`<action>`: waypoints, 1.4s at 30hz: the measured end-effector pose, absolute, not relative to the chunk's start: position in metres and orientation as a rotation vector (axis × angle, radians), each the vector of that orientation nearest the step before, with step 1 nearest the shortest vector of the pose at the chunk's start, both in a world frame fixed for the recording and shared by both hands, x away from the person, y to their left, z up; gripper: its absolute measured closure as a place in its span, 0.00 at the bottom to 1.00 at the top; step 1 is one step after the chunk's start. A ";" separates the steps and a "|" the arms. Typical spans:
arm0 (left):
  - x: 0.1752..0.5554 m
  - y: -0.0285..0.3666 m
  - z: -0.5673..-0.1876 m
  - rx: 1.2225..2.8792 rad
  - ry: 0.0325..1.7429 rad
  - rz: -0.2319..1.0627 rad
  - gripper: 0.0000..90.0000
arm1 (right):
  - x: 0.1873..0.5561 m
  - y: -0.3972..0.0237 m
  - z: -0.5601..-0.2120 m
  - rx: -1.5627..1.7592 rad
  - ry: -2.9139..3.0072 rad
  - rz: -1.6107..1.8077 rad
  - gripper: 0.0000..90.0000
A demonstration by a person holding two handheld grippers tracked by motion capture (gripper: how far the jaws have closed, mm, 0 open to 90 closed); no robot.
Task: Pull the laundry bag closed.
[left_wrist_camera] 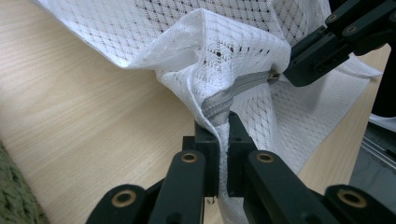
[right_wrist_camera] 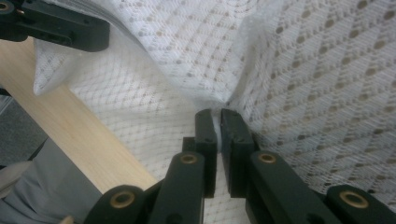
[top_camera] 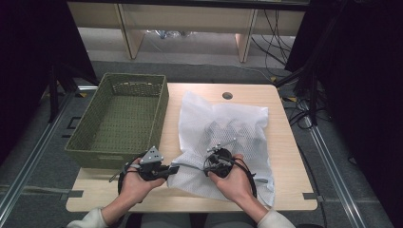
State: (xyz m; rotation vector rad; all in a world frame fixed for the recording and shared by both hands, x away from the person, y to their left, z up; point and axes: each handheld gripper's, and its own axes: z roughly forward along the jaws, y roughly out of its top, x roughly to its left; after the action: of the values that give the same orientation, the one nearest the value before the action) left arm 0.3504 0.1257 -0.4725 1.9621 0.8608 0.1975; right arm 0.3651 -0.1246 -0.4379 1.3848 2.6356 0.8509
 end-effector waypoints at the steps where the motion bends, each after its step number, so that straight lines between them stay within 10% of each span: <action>1: 0.350 0.126 -0.473 1.962 0.861 0.197 0.97 | 0.365 -0.125 -0.438 1.385 2.636 0.851 0.97; 42: 0.355 0.135 -0.473 2.051 0.856 0.197 0.97 | 0.357 -0.155 -0.437 1.476 2.601 0.811 0.97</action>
State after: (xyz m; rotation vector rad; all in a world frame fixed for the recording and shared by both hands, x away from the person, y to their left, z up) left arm 0.3546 0.1346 -0.4725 2.0505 0.8560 0.1973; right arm 0.3565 -0.1548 -0.4372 1.4758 2.6008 0.8105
